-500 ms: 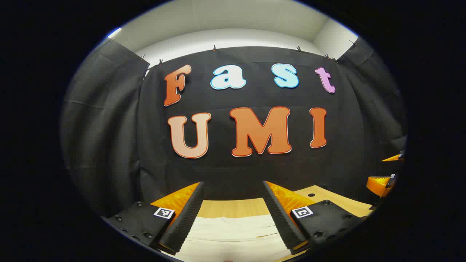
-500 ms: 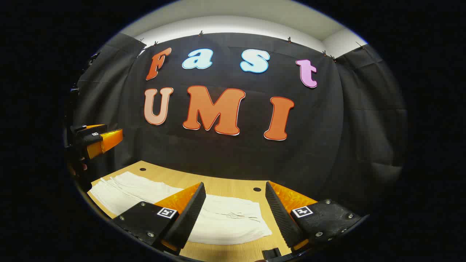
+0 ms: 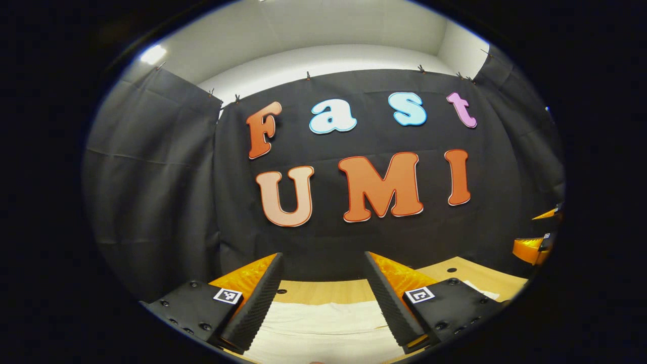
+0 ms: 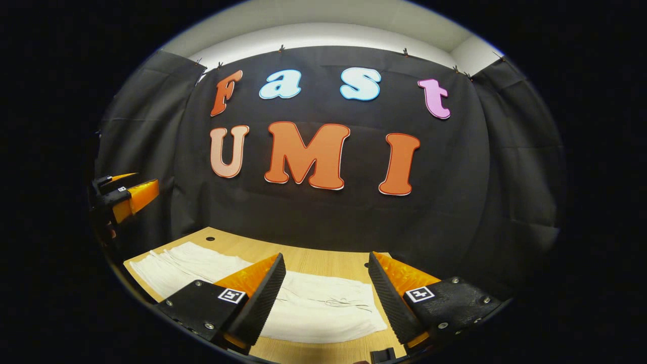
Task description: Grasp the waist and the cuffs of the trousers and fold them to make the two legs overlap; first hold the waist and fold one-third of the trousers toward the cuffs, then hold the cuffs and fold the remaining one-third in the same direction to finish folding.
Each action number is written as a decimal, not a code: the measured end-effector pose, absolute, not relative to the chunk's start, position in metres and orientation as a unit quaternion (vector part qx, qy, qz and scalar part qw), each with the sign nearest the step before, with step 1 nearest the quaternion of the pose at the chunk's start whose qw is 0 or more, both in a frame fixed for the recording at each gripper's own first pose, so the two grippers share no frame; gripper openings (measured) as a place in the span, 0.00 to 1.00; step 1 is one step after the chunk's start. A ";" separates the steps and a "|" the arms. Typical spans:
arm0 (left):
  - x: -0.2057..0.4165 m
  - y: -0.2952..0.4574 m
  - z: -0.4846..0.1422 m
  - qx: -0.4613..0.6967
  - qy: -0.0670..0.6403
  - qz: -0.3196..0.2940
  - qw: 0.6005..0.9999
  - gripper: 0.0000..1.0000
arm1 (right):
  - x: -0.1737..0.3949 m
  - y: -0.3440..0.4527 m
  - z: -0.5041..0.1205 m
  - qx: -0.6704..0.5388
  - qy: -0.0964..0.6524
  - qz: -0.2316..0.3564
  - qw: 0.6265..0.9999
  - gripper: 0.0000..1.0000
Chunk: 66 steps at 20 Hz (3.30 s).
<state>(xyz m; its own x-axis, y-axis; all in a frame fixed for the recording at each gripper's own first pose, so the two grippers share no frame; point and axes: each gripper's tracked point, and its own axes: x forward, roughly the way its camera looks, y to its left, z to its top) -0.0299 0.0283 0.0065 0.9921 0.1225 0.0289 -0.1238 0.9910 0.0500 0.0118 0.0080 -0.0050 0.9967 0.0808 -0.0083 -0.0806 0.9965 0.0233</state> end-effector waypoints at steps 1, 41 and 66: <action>-0.031 0.030 0.005 0.028 -0.013 0.066 0.997 1.00 | 0.012 0.007 -0.006 0.009 0.005 0.042 0.999 0.99; -0.125 0.346 -0.375 -0.378 0.462 0.327 0.733 0.99 | 0.078 -0.032 -0.233 0.265 0.410 -0.046 0.872 0.97; -0.069 0.402 -0.472 -0.523 0.436 0.273 0.680 0.61 | 0.101 -0.014 -0.308 0.365 0.477 -0.078 0.795 0.97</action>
